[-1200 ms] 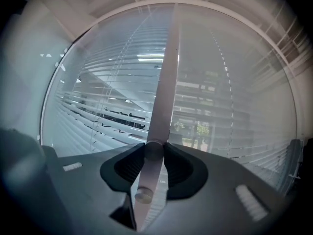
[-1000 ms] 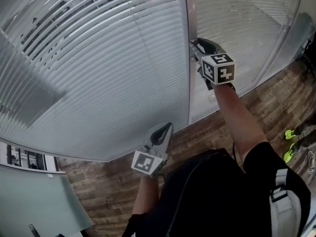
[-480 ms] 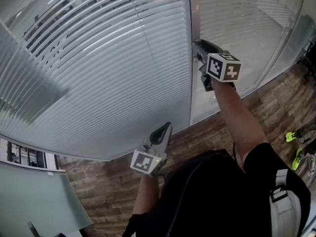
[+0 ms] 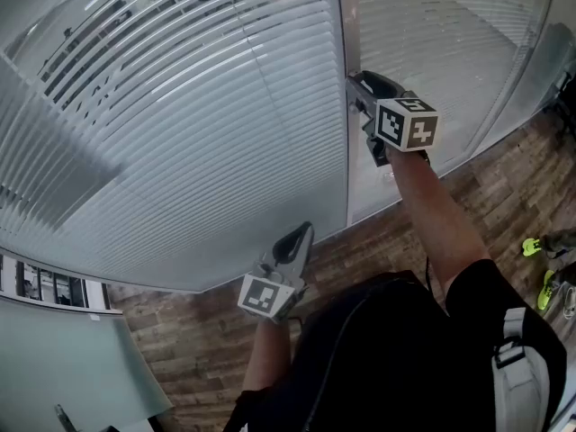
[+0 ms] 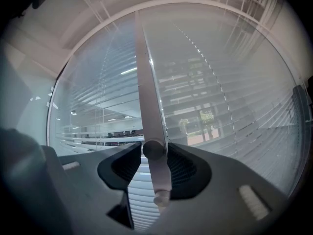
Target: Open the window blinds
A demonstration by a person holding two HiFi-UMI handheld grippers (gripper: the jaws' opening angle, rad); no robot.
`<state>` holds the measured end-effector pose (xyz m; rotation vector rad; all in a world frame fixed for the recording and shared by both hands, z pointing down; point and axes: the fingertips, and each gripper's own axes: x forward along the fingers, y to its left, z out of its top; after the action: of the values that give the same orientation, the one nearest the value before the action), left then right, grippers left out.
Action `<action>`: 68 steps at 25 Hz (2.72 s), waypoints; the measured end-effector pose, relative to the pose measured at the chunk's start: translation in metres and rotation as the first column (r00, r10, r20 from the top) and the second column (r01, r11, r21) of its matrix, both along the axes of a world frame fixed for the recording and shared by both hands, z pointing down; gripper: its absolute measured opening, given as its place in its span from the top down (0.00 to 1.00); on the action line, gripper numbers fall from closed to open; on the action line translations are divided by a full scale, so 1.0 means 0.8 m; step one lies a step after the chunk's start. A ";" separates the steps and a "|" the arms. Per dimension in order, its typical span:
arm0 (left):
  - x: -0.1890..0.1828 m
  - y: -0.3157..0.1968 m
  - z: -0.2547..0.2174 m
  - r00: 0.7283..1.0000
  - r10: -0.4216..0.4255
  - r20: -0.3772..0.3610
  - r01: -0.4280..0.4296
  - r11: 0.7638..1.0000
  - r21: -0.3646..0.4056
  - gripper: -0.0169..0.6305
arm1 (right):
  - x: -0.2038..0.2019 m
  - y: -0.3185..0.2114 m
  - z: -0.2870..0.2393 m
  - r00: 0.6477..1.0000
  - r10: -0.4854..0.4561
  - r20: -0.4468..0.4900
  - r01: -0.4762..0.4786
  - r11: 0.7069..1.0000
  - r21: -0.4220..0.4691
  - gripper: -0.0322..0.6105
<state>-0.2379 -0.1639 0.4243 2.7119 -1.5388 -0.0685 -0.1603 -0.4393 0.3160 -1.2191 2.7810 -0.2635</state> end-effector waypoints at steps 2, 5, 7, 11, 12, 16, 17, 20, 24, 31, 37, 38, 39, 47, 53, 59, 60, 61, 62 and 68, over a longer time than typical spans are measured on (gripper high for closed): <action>0.002 -0.002 0.000 1.000 0.001 0.004 -0.001 1.000 -0.002 0.97 | 0.002 0.003 0.001 1.000 -0.009 -0.016 0.009 1.000 0.017 0.68; 0.007 -0.007 -0.002 1.000 0.001 0.010 -0.001 1.000 0.000 0.97 | 0.007 0.010 0.004 0.999 -0.025 -0.042 0.027 0.999 0.047 0.67; 0.010 -0.012 -0.004 1.000 -0.004 0.010 0.004 1.000 0.001 0.97 | 0.013 0.016 0.006 0.998 -0.034 -0.057 0.038 0.996 0.076 0.67; 0.024 -0.022 -0.008 1.000 -0.003 0.019 0.003 1.000 0.004 0.97 | 0.025 0.045 0.008 0.991 -0.121 -0.056 0.128 0.979 0.156 0.72; 0.028 -0.026 -0.006 1.000 0.001 0.026 -0.001 1.000 0.001 0.97 | 0.026 0.055 0.009 0.985 -0.168 -0.048 0.174 0.971 0.165 0.74; 0.040 -0.044 -0.004 0.999 -0.003 0.043 0.003 1.000 -0.003 0.97 | 0.038 0.100 0.016 0.938 -0.346 -0.018 0.341 0.915 0.214 0.84; 0.041 -0.048 -0.006 0.999 -0.008 0.042 0.008 1.000 0.001 0.97 | 0.044 0.110 0.018 0.929 -0.367 -0.032 0.364 0.899 0.243 0.88; 0.051 -0.061 -0.016 0.999 -0.017 0.050 0.016 1.000 0.011 0.97 | 0.068 0.132 0.026 0.914 -0.399 -0.075 0.402 0.862 0.308 0.93; 0.076 -0.069 -0.018 0.997 -0.010 0.074 0.008 1.000 0.022 0.97 | 0.096 0.152 0.044 0.893 -0.436 -0.109 0.446 0.831 0.331 0.94; 0.099 -0.085 -0.019 0.998 -0.018 0.066 0.017 1.000 0.016 0.97 | 0.121 0.183 0.069 0.835 -0.527 -0.157 0.549 0.781 0.299 0.94; 0.110 -0.100 -0.010 0.998 -0.005 0.062 0.005 1.000 0.006 0.97 | 0.134 0.192 0.112 0.810 -0.573 -0.123 0.585 0.778 0.229 0.94; 0.117 -0.102 -0.008 0.998 0.001 0.065 -0.001 1.000 0.001 0.97 | 0.142 0.191 0.115 0.814 -0.569 -0.117 0.580 0.783 0.226 0.94; 0.125 -0.105 -0.007 0.998 0.006 0.066 -0.006 1.000 0.000 0.97 | 0.150 0.188 0.117 0.818 -0.564 -0.116 0.575 0.787 0.226 0.94; 0.142 -0.119 0.003 0.999 0.002 0.053 -0.002 1.000 -0.005 0.97 | 0.168 0.171 0.128 0.816 -0.560 -0.141 0.577 0.791 0.202 0.94; 0.163 -0.129 0.010 0.999 0.001 0.053 -0.001 1.000 -0.007 0.97 | 0.183 0.157 0.138 0.809 -0.567 -0.155 0.588 0.783 0.204 0.94; 0.178 -0.139 0.008 0.998 -0.003 0.058 0.004 1.000 -0.020 0.97 | 0.192 0.143 0.143 0.808 -0.564 -0.172 0.589 0.790 0.172 0.94; 0.180 -0.140 0.009 0.998 -0.003 0.061 0.004 1.000 -0.021 0.97 | 0.193 0.141 0.144 0.806 -0.567 -0.171 0.591 0.788 0.172 0.94; 0.183 -0.141 0.009 0.998 -0.003 0.063 0.004 1.000 -0.022 0.97 | 0.195 0.140 0.144 0.804 -0.570 -0.171 0.593 0.786 0.171 0.94; 0.186 -0.142 0.009 0.998 -0.003 0.064 0.004 1.000 -0.023 0.97 | 0.196 0.139 0.142 0.802 -0.571 -0.172 0.596 0.785 0.171 0.94; 0.196 -0.151 0.015 0.997 -0.004 0.072 0.006 1.000 -0.029 0.97 | 0.198 0.135 0.147 0.787 -0.588 -0.187 0.615 0.768 0.176 0.94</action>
<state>-0.0811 -0.2843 0.4364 2.7168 -1.5515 0.0516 -0.0018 -0.3312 0.4337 -0.2586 3.1150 0.1018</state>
